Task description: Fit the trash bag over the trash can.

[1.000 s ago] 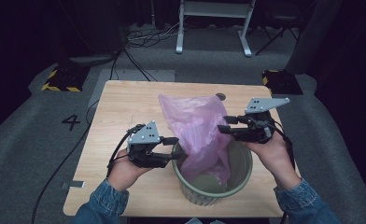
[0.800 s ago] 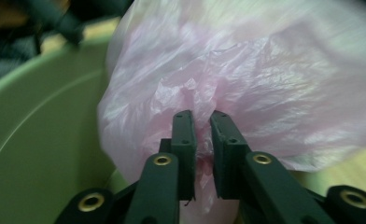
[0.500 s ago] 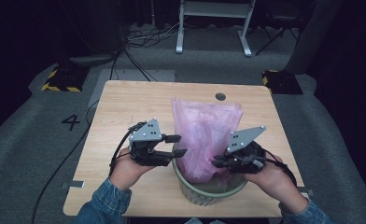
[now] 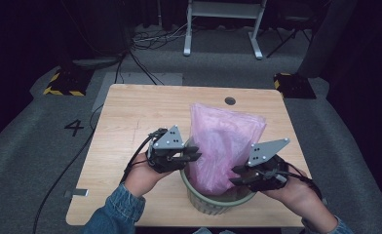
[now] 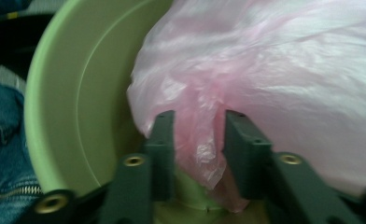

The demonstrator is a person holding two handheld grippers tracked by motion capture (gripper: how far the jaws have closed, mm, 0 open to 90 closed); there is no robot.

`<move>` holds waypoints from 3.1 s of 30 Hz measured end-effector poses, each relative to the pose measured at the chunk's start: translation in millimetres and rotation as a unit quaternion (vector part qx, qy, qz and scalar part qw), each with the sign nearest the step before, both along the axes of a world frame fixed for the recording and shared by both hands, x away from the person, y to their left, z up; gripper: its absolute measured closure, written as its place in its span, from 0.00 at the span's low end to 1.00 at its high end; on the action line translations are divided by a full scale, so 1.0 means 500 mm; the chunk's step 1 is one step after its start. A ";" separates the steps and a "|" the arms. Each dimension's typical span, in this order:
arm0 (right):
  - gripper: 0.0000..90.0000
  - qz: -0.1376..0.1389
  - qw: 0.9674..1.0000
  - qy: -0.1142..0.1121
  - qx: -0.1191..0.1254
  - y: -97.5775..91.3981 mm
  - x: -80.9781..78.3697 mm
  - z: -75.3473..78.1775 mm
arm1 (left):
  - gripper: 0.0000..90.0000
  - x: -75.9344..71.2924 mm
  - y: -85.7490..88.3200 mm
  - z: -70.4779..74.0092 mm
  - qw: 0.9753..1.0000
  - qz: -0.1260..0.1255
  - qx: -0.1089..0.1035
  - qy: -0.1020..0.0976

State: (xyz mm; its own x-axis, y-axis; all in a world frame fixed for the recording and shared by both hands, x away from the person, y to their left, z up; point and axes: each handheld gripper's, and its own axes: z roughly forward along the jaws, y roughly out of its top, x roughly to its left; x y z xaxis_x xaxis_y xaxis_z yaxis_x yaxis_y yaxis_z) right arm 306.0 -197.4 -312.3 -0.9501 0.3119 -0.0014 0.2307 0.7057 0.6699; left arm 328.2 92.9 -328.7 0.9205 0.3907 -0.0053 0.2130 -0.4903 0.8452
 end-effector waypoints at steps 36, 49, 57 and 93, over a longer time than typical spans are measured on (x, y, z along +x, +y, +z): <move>0.99 -0.135 0.985 0.014 0.111 -0.069 0.132 0.003 | 0.99 -0.083 0.012 -0.018 0.997 -0.076 -0.027 -0.016; 0.34 -0.168 0.979 0.030 0.115 -0.062 0.178 -0.011 | 0.99 -0.086 0.011 -0.026 0.996 -0.079 -0.029 -0.013; 1.00 -0.133 0.983 0.008 0.129 -0.049 0.179 0.008 | 0.85 -0.087 0.023 -0.023 0.997 -0.051 -0.041 -0.029; 0.96 -0.017 0.978 -0.146 0.147 0.013 0.060 0.062 | 0.55 0.026 -0.033 0.154 0.991 -0.041 -0.067 -0.110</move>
State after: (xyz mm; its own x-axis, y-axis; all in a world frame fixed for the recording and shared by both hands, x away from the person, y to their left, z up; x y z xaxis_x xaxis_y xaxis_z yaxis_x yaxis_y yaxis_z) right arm 336.0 -190.8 -281.2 -0.9119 0.3709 -0.1757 0.0199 0.4676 0.8837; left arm 341.4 76.3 -251.8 0.9340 0.3230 0.1525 -0.0203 -0.3782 0.9255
